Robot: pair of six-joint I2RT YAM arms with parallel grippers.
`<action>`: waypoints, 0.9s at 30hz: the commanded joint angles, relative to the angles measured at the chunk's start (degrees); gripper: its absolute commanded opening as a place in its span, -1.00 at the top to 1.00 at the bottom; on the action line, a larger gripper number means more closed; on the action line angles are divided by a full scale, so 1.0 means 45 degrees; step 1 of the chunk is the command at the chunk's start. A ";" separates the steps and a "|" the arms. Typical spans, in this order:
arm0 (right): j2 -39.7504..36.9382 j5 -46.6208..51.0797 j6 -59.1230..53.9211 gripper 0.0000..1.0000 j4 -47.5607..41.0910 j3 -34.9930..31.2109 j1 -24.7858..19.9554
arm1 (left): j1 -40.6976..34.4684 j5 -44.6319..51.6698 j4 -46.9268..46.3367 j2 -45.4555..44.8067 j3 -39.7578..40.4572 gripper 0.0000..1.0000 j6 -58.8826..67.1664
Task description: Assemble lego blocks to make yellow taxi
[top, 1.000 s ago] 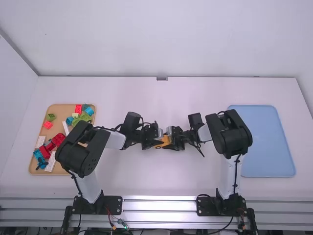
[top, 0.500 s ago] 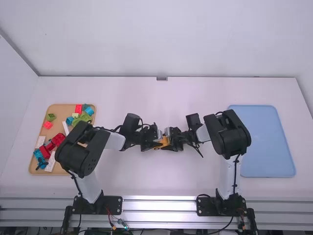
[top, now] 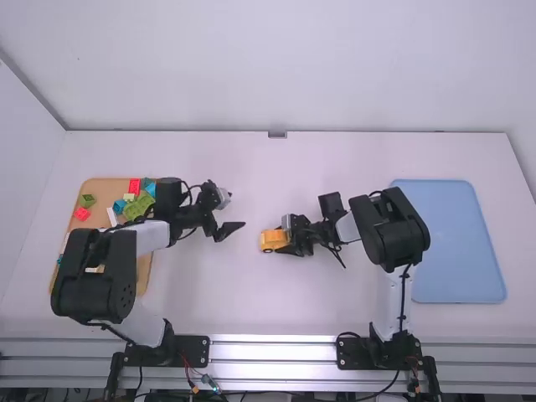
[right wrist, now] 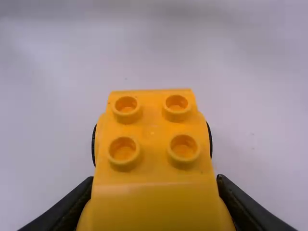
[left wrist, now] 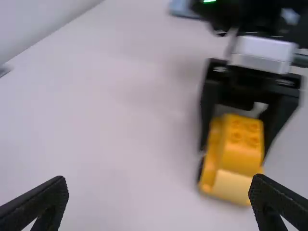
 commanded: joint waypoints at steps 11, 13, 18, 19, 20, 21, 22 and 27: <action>-0.4804 0.6426 0.5537 0.23 -0.2467 0.0063 -0.2939 | 0.0583 -1.1001 -0.0505 -0.0223 -0.0058 -0.99 -1.0588; -0.5629 0.7276 0.5979 0.26 -0.3021 0.0063 -0.3895 | 0.0675 -1.1108 -0.0539 -0.0223 -0.0058 -0.98 -1.0545; -0.6805 0.9224 0.8126 0.25 -0.3745 0.0063 -0.6975 | 0.0588 -1.1332 -0.0442 -0.0223 -0.0058 -0.99 -1.0656; -0.6810 0.9379 0.8417 0.24 -0.3789 0.0063 -0.7378 | 0.0588 -1.1346 -0.0413 -0.0223 -0.0058 -0.99 -1.0666; -0.6795 0.9675 0.8918 0.22 -0.3823 0.0063 -0.8034 | 0.0588 -1.1336 -0.0384 -0.0223 -0.0058 -0.99 -1.0676; -0.6727 0.9899 0.9316 0.22 -0.3876 0.0058 -0.8529 | 0.0593 -1.1288 -0.0345 -0.0223 -0.0058 -0.99 -1.0676; -0.6615 1.0210 0.9845 0.21 -0.4007 0.0058 -0.9253 | 0.0588 -1.1215 -0.0277 -0.0223 -0.0058 -0.98 -1.0686; -0.5999 1.1026 1.0987 0.17 -0.4206 0.0049 -1.0724 | 0.0593 -1.0224 -0.0126 -0.0223 -0.0058 -0.99 -1.0608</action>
